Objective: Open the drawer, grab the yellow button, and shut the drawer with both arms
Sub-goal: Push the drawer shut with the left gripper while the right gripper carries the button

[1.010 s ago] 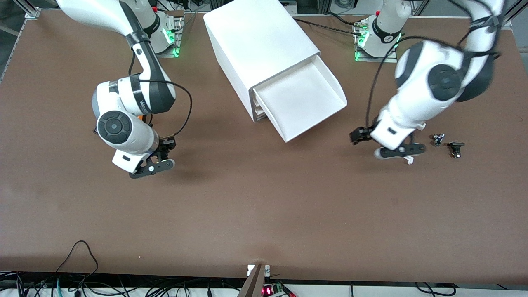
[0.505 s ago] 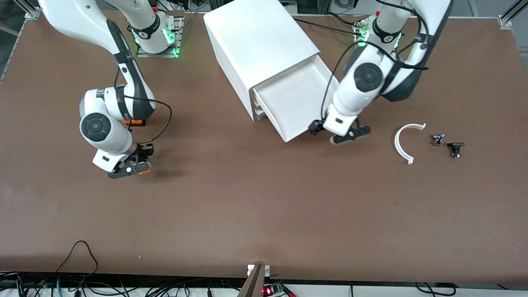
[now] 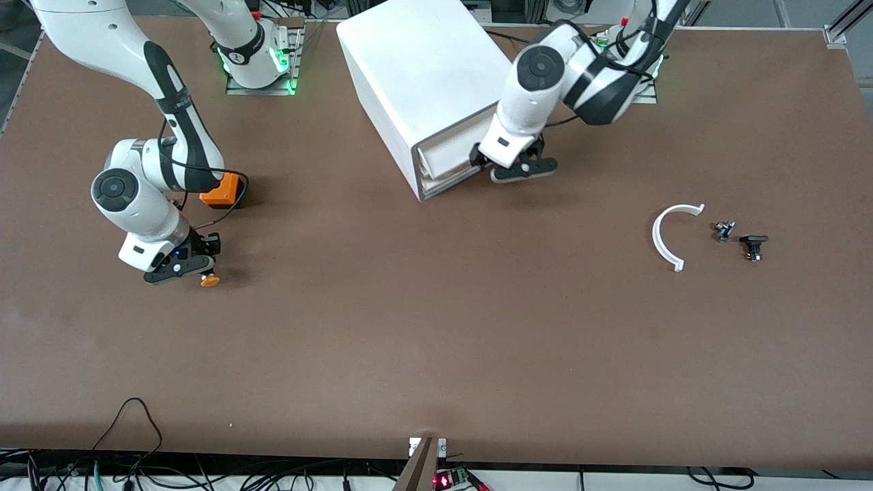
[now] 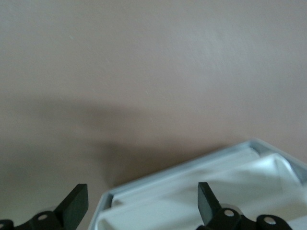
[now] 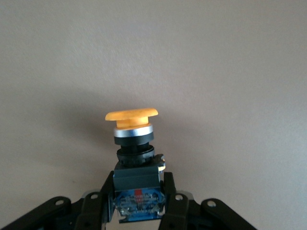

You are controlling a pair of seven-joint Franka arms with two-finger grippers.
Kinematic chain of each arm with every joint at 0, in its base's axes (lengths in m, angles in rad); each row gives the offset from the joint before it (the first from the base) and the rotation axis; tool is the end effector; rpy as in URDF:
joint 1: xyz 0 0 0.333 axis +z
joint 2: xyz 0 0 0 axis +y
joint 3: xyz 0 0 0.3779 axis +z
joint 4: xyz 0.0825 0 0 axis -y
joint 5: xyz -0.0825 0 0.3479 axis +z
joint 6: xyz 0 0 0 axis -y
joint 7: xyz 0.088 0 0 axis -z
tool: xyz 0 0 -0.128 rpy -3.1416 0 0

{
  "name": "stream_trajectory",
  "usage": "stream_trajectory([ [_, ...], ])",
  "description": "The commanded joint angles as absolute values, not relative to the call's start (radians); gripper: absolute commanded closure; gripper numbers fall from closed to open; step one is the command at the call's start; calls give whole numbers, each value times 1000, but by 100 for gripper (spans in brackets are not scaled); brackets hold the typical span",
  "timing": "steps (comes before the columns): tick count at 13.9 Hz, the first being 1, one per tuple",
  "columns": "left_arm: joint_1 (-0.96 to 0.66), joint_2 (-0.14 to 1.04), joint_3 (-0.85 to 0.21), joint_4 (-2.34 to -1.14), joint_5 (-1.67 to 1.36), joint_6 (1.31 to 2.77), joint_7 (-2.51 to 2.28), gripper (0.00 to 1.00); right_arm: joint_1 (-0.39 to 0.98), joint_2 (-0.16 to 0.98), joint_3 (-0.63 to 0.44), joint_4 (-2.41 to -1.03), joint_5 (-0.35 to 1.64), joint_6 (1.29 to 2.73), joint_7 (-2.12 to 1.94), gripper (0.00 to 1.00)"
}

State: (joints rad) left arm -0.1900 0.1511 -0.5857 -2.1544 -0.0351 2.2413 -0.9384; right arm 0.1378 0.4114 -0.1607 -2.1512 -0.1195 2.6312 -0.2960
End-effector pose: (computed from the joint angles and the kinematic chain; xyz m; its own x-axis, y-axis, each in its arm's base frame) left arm 0.3832 -0.3661 0.4019 0.9763 0.1846 -0.1129 0.1892 -0.9814 0.0316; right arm 0.5828 -0.0073 0.2814 0.9237 0.3824 0.0226 0.3757 -0.9158 0.1419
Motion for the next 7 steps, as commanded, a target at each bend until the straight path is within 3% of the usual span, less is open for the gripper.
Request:
stream_trajectory([
  [1, -181, 124, -658, -2184, -23, 2229, -943, 0, 112, 400, -146, -2212, -133, 2727, -420, 65],
  [4, -167, 124, -663, -2183, -23, 2230, -942, 0, 87, 405, -146, -2207, -133, 2734, -555, 63],
  [5, -140, 124, -661, -2181, -21, 2236, -942, 0, 87, 405, -146, -2207, -133, 2734, -564, 56],
  [6, -108, 124, -654, -2172, -20, 2238, -940, 0, 87, 403, -144, -2206, -132, 2729, -552, 23],
  [7, -60, 124, -635, -2161, -21, 2240, -940, 0, 87, 402, -144, -2200, -129, 2724, -549, 0],
])
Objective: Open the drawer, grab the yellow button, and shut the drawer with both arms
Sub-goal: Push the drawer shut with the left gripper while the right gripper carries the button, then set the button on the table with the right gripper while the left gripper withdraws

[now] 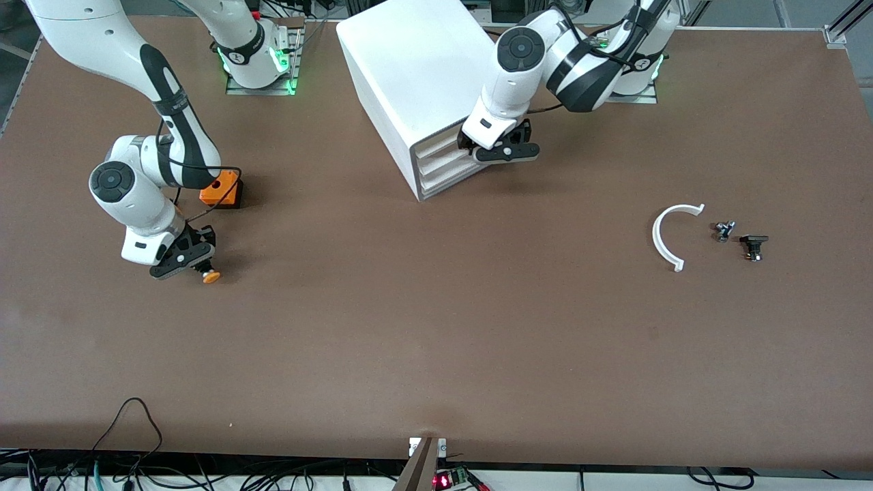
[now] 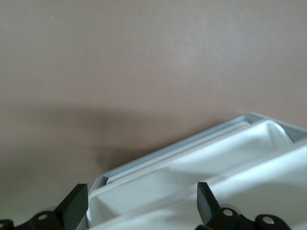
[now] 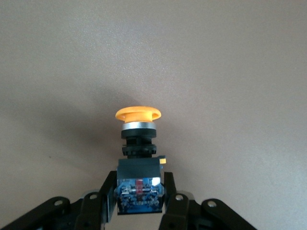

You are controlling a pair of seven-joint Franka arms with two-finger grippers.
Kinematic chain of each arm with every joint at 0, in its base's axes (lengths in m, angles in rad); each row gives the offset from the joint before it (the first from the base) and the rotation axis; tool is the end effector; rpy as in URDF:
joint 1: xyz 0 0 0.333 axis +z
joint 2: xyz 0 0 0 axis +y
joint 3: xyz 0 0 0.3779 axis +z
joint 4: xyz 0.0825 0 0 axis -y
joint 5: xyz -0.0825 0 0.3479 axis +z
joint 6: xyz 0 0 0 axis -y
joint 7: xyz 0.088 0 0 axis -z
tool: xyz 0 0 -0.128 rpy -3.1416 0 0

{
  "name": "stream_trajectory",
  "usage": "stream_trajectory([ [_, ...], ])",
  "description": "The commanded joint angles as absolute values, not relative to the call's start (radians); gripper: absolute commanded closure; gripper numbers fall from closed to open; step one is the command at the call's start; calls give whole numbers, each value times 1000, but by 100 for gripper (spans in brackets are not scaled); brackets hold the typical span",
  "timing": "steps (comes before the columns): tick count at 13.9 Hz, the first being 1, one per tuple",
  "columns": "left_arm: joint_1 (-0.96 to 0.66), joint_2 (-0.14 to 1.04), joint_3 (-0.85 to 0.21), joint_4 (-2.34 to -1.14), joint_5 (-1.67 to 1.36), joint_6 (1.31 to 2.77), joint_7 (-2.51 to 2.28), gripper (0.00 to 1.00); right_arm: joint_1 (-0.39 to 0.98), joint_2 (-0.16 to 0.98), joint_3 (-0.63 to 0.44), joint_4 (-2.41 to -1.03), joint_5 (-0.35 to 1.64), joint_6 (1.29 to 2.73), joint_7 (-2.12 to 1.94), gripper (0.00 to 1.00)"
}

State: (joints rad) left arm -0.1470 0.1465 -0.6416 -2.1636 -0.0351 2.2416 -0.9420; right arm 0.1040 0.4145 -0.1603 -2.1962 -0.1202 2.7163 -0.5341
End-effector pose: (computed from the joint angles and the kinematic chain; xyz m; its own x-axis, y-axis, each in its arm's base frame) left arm 0.3763 -0.3685 0.4027 0.9776 0.1751 -0.1166 0.1801 -0.9831 0.0332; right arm 0.5756 -0.0254 0.2720 0.8232 0.5673 0.0221 0.5574 -0.8151 0.1582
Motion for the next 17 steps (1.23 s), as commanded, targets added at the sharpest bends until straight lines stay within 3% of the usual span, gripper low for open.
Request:
stream_trajectory([
  [1, -26, 124, -611, -2142, -21, 2246, -940, 0, 87, 397, -143, -2191, -121, 2723, -552, 0],
  [4, -6, 117, -471, -2065, -9, 2255, -851, 0, 87, 377, -124, -2148, -78, 2636, -445, 0],
  [7, -6, 72, -332, -2021, -8, 2176, -559, 0, 87, 357, -91, -2006, -5, 2398, -381, 0],
  [12, -12, 12, -177, -1766, -8, 1768, -336, 0, 89, 350, -26, -1688, 61, 1949, -108, 0],
  [17, -14, 0, -69, -1605, -12, 1554, -192, 0, 92, 308, 38, -1531, 48, 1662, 70, 0],
])
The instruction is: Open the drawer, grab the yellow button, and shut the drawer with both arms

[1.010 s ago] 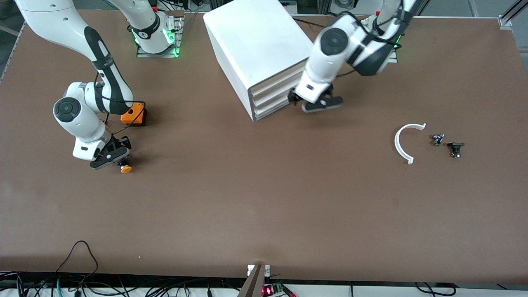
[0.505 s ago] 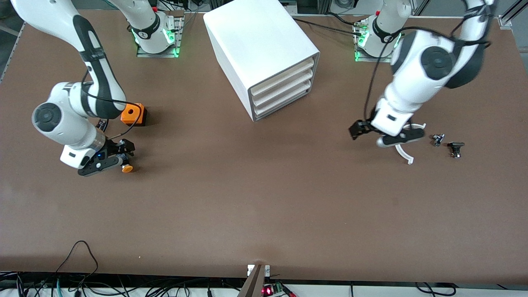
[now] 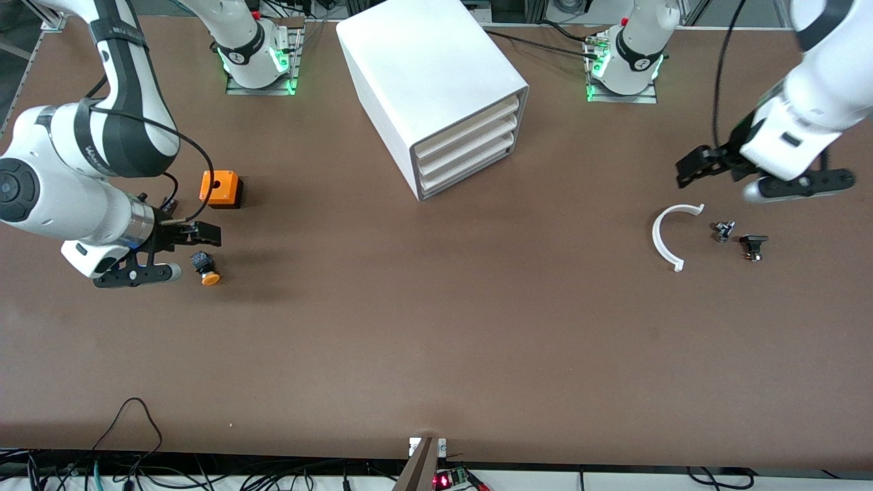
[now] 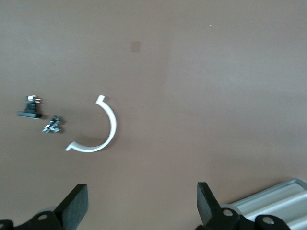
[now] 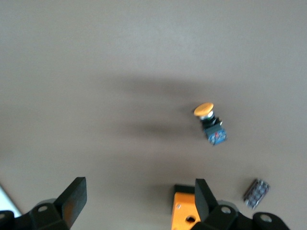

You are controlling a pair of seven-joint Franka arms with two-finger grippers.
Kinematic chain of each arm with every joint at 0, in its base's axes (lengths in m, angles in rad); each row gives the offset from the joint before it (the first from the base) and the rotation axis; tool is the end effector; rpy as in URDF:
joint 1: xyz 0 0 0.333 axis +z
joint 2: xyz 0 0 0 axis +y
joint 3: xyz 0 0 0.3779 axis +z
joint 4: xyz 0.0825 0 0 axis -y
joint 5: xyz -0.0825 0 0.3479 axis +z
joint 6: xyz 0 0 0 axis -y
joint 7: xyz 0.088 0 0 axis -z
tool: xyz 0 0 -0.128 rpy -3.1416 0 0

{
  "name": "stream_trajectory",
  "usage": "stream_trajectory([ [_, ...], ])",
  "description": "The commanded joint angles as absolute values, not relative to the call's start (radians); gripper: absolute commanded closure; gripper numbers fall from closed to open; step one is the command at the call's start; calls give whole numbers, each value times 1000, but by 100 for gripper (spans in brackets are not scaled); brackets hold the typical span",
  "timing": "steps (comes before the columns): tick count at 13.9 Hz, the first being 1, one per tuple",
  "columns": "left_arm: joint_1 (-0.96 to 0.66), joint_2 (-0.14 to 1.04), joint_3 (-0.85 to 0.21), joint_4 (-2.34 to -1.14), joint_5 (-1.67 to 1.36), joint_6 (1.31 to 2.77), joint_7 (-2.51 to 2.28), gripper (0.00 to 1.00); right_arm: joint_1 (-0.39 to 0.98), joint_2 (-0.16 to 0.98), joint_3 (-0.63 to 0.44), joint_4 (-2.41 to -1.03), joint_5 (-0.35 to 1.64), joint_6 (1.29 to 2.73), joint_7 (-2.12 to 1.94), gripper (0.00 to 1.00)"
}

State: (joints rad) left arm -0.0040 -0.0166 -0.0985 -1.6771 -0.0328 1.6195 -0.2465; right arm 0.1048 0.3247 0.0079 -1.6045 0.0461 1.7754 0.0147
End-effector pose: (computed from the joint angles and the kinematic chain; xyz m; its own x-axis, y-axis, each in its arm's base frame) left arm 0.5097 -0.0570 0.6317 0.9883 0.1452 -0.0474 0.1462 -0.9890 0.0201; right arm 0.6164 0.0741 0.4802 0.9842 0.0872 -0.1541 0.0814 -0.9957 -0.0434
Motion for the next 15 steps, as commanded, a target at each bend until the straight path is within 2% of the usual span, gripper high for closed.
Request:
stream_trajectory([
  [1, -8, -2, -69, -1589, -15, 1527, -172, 0, 100, 301, 40, -1481, 38, 1590, 75, 0],
  [3, -5, 3, -78, -1588, -12, 1519, -167, 0, 127, 296, 40, -1404, -41, 1516, 66, 0],
  [7, -3, 23, -80, -1591, -18, 1531, -166, 0, 126, 279, 23, -1341, -115, 1516, 67, 0],
  [10, -5, 32, -80, -1586, -11, 1531, -167, 0, 123, 259, -15, -1341, -187, 1514, 87, 0],
  [13, -6, 31, -81, -1588, -14, 1522, -167, 0, 109, 236, -99, -1380, -105, 1532, 101, 0],
  [15, -6, 31, -80, -1588, -14, 1519, -167, 0, 65, 190, -98, -1454, -72, 1583, 83, 0],
])
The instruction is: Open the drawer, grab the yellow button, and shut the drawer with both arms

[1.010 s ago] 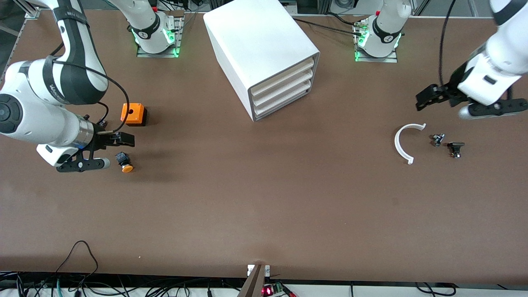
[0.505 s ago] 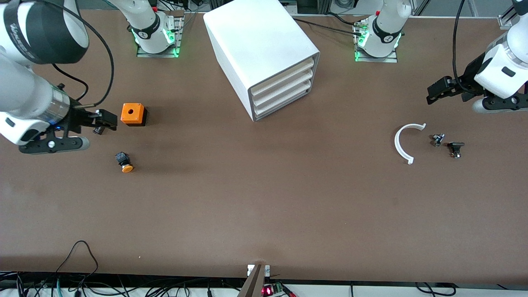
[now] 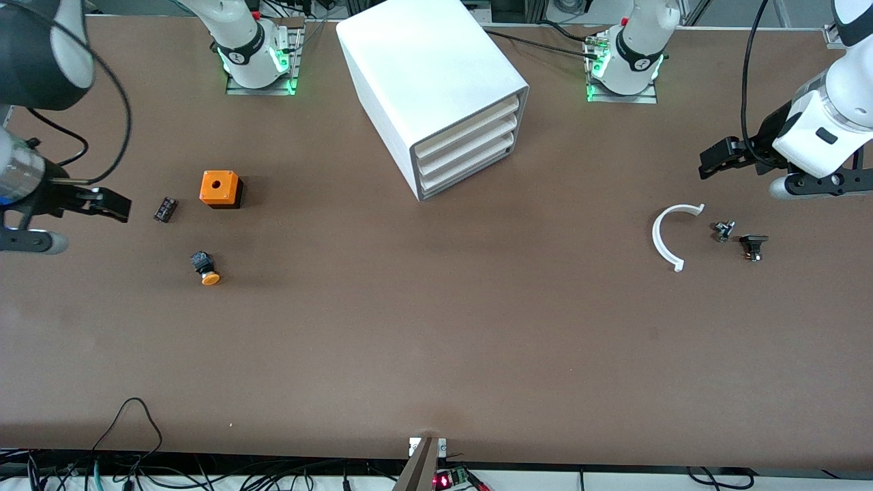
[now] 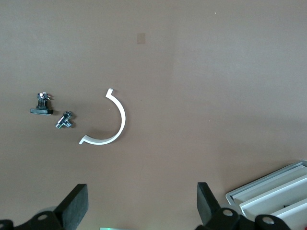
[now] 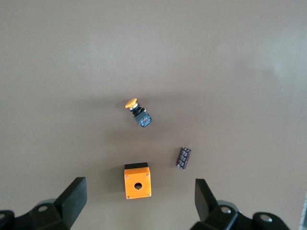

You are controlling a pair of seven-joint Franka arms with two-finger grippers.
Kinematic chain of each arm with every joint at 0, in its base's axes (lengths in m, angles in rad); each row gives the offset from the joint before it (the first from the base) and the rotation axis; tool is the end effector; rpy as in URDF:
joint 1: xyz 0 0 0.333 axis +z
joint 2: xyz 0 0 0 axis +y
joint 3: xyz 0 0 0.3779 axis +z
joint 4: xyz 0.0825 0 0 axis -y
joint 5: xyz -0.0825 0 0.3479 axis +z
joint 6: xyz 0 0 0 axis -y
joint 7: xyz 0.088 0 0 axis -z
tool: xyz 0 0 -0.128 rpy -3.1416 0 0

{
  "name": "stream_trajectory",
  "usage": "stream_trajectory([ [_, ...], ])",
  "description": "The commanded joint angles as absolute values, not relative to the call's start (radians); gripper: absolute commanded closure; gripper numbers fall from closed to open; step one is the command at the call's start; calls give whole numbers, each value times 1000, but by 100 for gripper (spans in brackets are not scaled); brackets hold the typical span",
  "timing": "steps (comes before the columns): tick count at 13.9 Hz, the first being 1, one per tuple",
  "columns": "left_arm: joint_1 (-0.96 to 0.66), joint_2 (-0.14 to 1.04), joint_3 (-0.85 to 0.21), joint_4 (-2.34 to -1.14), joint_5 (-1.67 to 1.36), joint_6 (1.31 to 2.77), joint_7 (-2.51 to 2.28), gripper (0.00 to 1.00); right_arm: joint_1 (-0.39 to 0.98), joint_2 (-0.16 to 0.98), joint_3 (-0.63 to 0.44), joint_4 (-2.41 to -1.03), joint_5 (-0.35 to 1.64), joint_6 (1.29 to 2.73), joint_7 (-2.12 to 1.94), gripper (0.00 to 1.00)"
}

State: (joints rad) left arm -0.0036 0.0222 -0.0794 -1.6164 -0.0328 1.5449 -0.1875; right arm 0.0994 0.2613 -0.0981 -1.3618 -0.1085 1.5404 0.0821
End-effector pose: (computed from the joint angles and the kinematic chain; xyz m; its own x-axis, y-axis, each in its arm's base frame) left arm 0.5171 -0.0468 0.6322 0.9898 0.1036 -0.0983 0.1057 -0.9943 0.0165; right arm 0.6059 -0.0044 0.6079 0.9942 -0.0820 -0.0699 -0.0717 -0.9876 0.1395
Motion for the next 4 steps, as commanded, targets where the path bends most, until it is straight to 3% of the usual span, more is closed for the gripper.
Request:
stream_trajectory([
  [1, -6, 31, -80, -1588, -14, 1519, -167, 0, 64, 169, -98, -1485, -74, 1607, 71, 0],
  [4, -6, 32, -81, -1588, -14, 1528, -166, 0, 29, 158, -83, -1509, -78, 1644, -1, 0],
])
